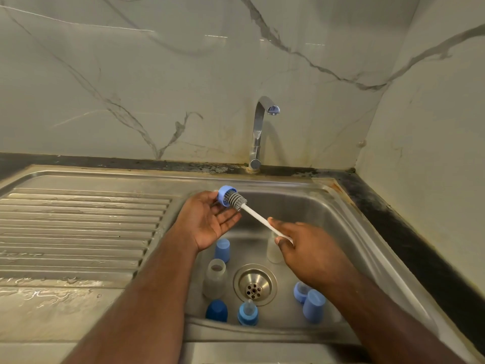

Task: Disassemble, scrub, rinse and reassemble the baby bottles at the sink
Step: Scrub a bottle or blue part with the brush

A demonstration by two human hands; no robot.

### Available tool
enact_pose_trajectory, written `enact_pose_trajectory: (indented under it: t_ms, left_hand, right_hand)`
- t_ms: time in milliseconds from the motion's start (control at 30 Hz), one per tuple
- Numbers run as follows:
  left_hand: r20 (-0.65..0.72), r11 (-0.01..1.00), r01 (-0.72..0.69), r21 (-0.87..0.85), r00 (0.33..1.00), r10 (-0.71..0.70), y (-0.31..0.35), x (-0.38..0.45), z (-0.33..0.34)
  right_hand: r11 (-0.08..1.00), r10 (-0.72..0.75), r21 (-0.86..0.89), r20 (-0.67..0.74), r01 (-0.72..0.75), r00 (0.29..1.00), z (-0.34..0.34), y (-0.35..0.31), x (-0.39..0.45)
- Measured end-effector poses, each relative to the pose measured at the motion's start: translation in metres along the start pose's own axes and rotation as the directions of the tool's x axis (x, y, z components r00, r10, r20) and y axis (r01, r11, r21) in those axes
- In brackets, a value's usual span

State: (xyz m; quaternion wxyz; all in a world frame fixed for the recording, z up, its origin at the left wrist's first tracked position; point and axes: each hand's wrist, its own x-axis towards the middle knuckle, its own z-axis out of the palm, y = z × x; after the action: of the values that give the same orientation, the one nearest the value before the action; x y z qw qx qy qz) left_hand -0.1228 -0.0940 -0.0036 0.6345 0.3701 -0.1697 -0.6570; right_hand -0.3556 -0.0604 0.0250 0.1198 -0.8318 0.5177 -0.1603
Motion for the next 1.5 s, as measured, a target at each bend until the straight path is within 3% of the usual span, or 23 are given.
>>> enact_pose_trajectory:
  t_ms: [167, 333, 467, 533, 633, 733, 933, 1100, 1233, 1267, 1333, 1400, 1433, 1500]
  left_hand:
    - [-0.121, 0.994, 0.028, 0.110, 0.993, -0.015, -0.006, 0.006, -0.002]
    - [-0.141, 0.992, -0.009, 0.122, 0.990, 0.027, -0.007, 0.010, -0.003]
    - [-0.155, 0.994, -0.042, 0.097, 0.986, 0.057, -0.006, 0.014, -0.007]
    - [-0.142, 0.996, -0.051, 0.077, 0.988, 0.062, -0.005, 0.013, -0.007]
    - [-0.121, 0.995, -0.054, 0.083, 0.991, 0.063, -0.005, 0.011, -0.003]
    - [-0.112, 0.997, -0.059, 0.059, 0.992, 0.065, -0.005, 0.010, -0.002]
    - [-0.113, 0.997, -0.070, 0.031, 0.991, 0.073, -0.004, 0.010, -0.003]
    - [-0.080, 0.999, -0.041, 0.031, 0.996, 0.043, -0.003, 0.008, 0.001]
    - [-0.086, 0.995, -0.061, 0.076, 0.994, 0.067, -0.006, 0.009, 0.000]
    - [-0.080, 0.994, -0.074, 0.086, 0.993, 0.081, -0.007, 0.009, -0.001]
    - [-0.075, 0.993, -0.097, 0.067, 0.992, 0.102, -0.006, 0.008, -0.003]
    - [-0.073, 0.993, -0.113, 0.019, 0.991, 0.114, -0.005, 0.009, -0.004]
    - [-0.073, 0.992, -0.122, -0.001, 0.990, 0.122, -0.004, 0.009, -0.003]
    - [-0.076, 0.990, -0.141, -0.016, 0.987, 0.139, -0.003, 0.008, -0.002]
  right_hand:
    - [0.993, -0.008, -0.121, 0.001, 0.008, 1.000, 0.004, 0.000, 0.000]
    - [0.988, -0.034, -0.151, -0.006, 0.033, 0.999, 0.008, 0.004, 0.006]
    - [0.996, 0.007, 0.090, 0.107, -0.017, 0.994, 0.004, 0.005, 0.005]
    - [0.982, 0.023, 0.183, 0.098, -0.041, 0.995, 0.001, 0.007, 0.004]
    - [0.986, 0.041, 0.161, 0.014, -0.043, 0.999, 0.001, 0.009, 0.006]
    - [0.993, 0.032, 0.115, 0.049, -0.037, 0.998, 0.004, 0.002, 0.005]
    - [0.925, 0.072, 0.364, 0.115, -0.110, 0.991, 0.000, 0.003, 0.003]
    - [0.995, 0.044, 0.084, 0.061, -0.049, 0.997, -0.001, -0.005, 0.000]
    - [0.999, 0.039, -0.011, 0.071, -0.038, 0.997, -0.001, -0.004, 0.001]
    - [0.999, 0.039, 0.027, 0.083, -0.041, 0.996, 0.001, -0.005, 0.000]
    - [0.956, 0.046, 0.280, 0.143, -0.085, 0.989, 0.005, -0.004, -0.001]
    - [0.792, 0.111, 0.570, 0.218, -0.219, 0.970, 0.004, -0.002, -0.003]
    - [0.726, 0.140, 0.633, 0.245, -0.268, 0.959, 0.003, -0.002, -0.002]
    - [0.713, 0.153, 0.639, 0.260, -0.288, 0.953, 0.004, -0.004, -0.002]
